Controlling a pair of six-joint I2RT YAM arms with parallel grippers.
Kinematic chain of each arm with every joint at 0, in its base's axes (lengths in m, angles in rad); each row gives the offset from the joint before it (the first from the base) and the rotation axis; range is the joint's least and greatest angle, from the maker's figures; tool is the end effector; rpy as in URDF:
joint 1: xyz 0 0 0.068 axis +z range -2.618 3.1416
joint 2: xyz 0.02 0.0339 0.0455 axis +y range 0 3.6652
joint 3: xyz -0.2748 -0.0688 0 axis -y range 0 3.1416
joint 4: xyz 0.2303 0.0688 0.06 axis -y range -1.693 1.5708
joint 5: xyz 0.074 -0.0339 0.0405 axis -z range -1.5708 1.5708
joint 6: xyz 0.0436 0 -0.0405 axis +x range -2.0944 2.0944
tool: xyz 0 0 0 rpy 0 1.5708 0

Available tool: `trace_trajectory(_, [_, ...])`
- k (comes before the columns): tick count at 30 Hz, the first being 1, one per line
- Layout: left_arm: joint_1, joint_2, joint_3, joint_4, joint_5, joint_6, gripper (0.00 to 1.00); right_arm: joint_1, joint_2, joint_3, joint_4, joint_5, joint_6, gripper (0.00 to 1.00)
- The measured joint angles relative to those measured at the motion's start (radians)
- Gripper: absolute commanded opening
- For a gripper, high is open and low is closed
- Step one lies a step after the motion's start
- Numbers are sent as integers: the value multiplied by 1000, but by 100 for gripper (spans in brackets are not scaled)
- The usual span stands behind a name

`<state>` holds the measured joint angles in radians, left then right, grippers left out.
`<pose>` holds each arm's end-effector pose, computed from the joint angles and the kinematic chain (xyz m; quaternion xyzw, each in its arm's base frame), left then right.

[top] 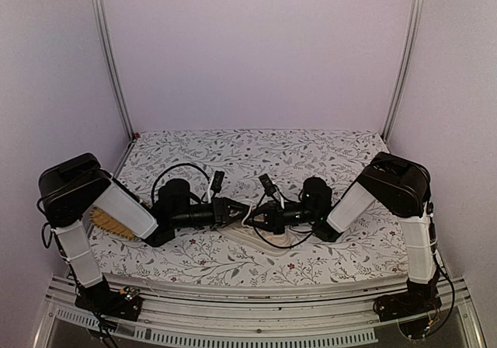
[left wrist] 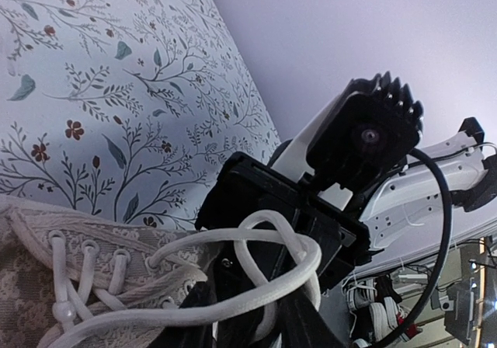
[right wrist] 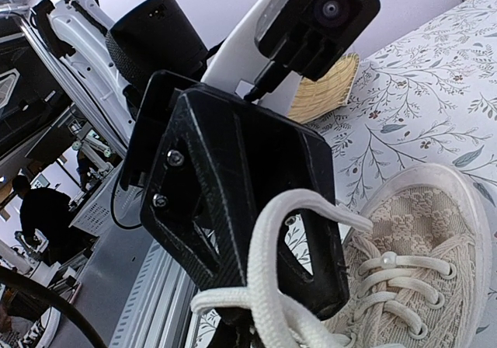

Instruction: Tie the shoes

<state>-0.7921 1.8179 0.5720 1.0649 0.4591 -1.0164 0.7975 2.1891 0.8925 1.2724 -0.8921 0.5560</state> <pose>0.2172 -0.2476 0.1605 0.0611 0.7596 -0.5981 0.2481 0.2556 0.3105 0.1295 -0.3769 0.6046 0.6353 0.2979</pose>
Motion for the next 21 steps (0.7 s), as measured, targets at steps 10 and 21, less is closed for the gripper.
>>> trace_trajectory(10, [-5,16,11,1,21,3,7,0,0,0,-7,0,-6,2])
trace_trajectory(21, [-3,-1,-6,29,4,17,0,-4,-62,-22,-108,34,-62,13])
